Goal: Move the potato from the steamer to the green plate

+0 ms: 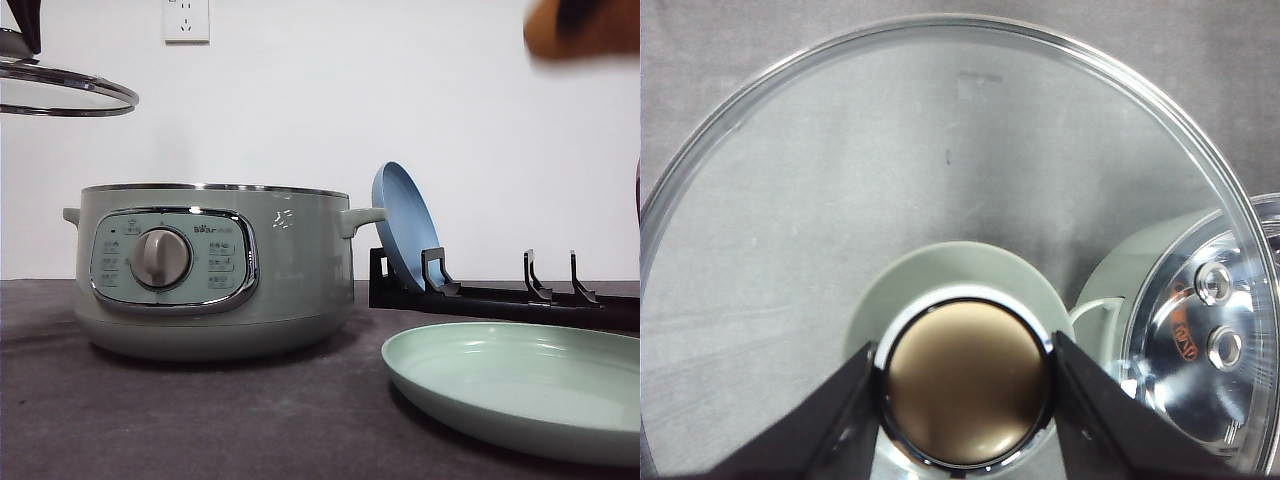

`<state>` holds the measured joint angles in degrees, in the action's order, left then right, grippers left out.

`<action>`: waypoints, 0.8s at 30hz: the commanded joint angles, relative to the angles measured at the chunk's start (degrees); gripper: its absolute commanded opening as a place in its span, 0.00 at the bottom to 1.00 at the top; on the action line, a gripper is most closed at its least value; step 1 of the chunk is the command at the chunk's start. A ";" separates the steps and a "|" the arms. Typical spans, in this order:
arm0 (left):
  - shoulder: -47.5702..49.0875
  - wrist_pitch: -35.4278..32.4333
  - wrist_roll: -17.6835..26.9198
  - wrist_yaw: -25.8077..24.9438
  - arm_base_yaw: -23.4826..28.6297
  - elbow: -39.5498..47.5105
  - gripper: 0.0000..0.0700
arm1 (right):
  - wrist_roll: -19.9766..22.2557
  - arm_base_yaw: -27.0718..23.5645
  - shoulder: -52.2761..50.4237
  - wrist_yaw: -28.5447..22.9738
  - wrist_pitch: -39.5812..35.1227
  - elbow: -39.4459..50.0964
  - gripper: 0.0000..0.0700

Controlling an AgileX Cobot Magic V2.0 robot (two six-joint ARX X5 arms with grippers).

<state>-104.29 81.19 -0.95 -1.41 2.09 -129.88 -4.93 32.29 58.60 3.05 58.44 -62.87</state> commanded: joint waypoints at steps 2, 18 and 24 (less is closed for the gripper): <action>1.14 0.96 0.07 -0.04 0.02 -1.90 0.00 | -5.99 0.33 1.54 0.01 -5.65 6.42 0.34; 1.14 0.92 0.07 -0.04 0.02 -1.90 0.00 | -7.37 -0.61 15.55 1.63 -31.30 24.41 0.34; 1.14 0.87 0.07 -0.04 0.02 -1.90 0.00 | -6.91 -0.61 19.12 1.65 -36.02 24.41 0.34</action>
<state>-104.29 81.19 -0.95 -1.41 2.09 -129.88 -12.25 31.40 76.91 4.56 22.81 -38.02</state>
